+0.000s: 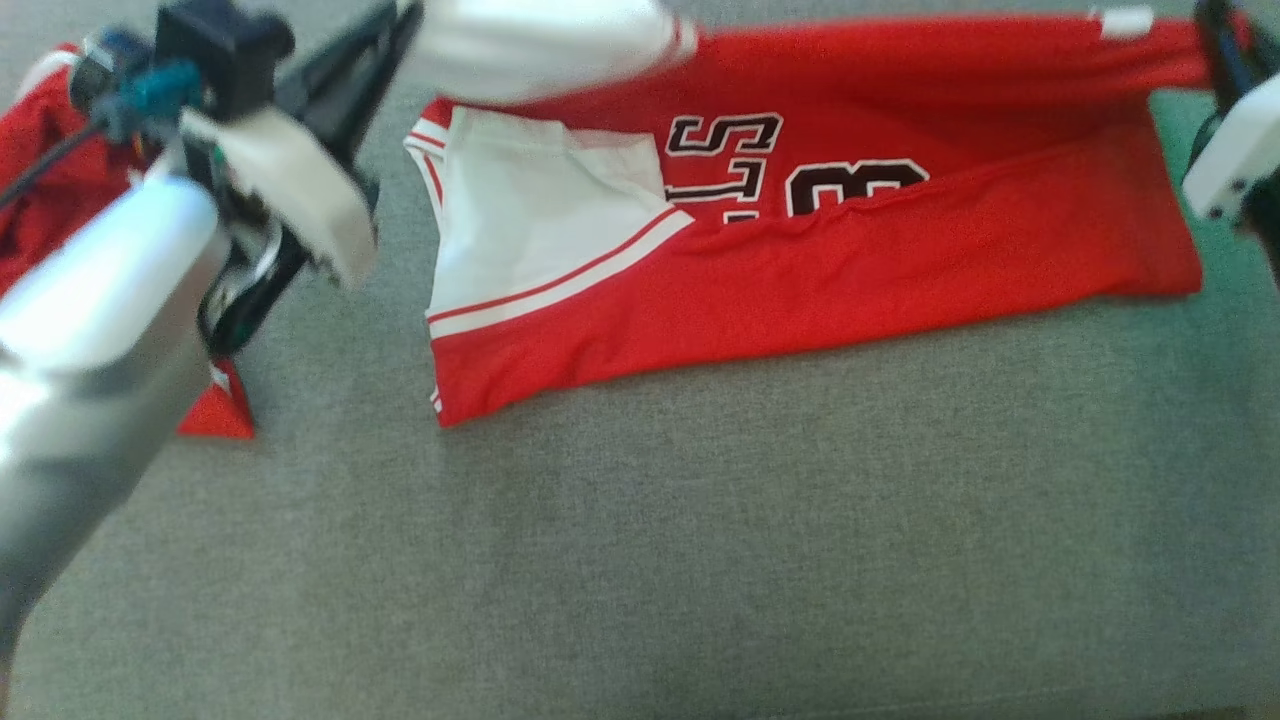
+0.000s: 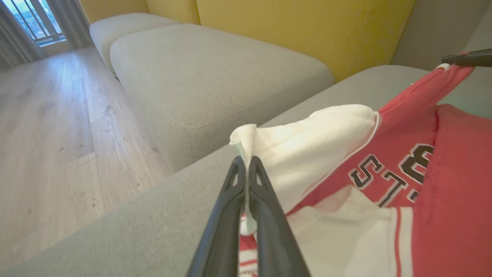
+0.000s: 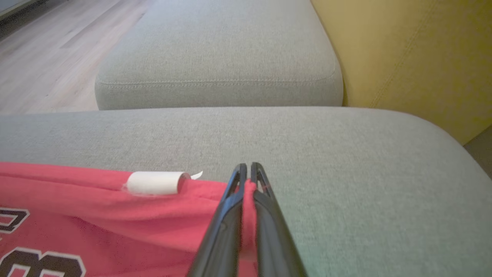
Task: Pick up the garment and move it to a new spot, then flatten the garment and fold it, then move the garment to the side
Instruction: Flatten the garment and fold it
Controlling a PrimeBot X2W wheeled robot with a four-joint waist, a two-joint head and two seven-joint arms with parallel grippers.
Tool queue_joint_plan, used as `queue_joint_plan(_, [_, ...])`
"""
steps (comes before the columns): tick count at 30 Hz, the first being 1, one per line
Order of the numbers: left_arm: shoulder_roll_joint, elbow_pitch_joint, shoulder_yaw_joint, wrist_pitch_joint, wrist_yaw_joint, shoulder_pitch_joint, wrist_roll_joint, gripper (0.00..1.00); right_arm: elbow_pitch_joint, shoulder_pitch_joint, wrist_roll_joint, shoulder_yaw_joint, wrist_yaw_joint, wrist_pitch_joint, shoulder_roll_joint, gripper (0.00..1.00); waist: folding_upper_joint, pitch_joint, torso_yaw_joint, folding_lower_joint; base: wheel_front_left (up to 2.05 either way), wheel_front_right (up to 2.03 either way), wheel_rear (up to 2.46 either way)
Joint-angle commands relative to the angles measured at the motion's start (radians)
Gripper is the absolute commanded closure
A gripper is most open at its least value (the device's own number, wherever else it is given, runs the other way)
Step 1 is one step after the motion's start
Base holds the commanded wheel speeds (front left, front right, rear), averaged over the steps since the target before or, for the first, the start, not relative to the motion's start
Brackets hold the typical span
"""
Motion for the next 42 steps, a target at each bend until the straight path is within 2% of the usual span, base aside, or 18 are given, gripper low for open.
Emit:
queue_joint_plan(1, [0.072,-0.050,0.024,0.024,-0.002,-0.009,-0.018,1.00,-0.044,0.030,0.032,0.019,-0.001,0.018,-0.033,1.00,-0.0001,-0.025,0.002,0.0001,0.00,0.00,0.00])
queue_joint_plan(8, [0.180,-0.235,-0.031,0.140,-0.002,0.104,-0.077,1.00,-0.095,0.138,0.142,0.084,-0.001,0.103,-0.094,1.00,-0.0001,-0.066,0.008,0.0001,0.00,0.00,0.00])
queue_joint_plan(15, [0.248,-0.364,-0.081,0.234,0.015,0.165,-0.089,1.00,-0.120,0.201,0.198,0.150,-0.001,0.173,-0.151,1.00,-0.0001,-0.076,0.011,0.0001,0.00,0.00,0.00])
queue_joint_plan(21, [0.260,-0.420,-0.109,0.291,0.022,0.214,-0.102,1.00,-0.146,0.218,0.228,0.194,-0.001,0.228,-0.184,1.00,-0.0001,-0.075,0.005,0.0001,0.00,0.00,0.00])
queue_joint_plan(29, [0.249,-0.409,-0.123,0.294,0.034,0.251,-0.087,1.00,-0.164,0.220,0.246,0.243,-0.001,0.274,-0.194,1.00,-0.0001,-0.081,-0.010,0.0001,0.00,0.00,0.00])
queue_joint_plan(30, [0.245,-0.403,-0.124,0.287,0.039,0.254,-0.080,0.37,-0.163,0.220,0.248,0.244,-0.001,0.273,-0.194,0.44,-0.0001,-0.083,-0.012,0.0001,0.00,0.00,0.00])
queue_joint_plan(31, [0.241,-0.396,-0.124,0.279,0.046,0.257,-0.075,0.00,-0.161,0.221,0.253,0.243,-0.001,0.270,-0.193,0.00,-0.0001,-0.086,-0.013,0.0001,0.00,0.00,0.00])
queue_joint_plan(36, [0.225,-0.369,-0.108,0.227,0.081,0.268,-0.063,0.00,-0.162,0.221,0.272,0.232,-0.001,0.241,-0.182,0.00,-0.0001,-0.106,-0.020,0.0001,0.00,0.00,0.00])
queue_joint_plan(42, [0.177,-0.325,0.010,0.012,0.190,0.296,-0.090,0.00,-0.179,0.209,0.278,0.171,-0.001,0.085,-0.154,0.00,-0.0001,-0.150,-0.031,0.0001,0.00,0.00,0.00])
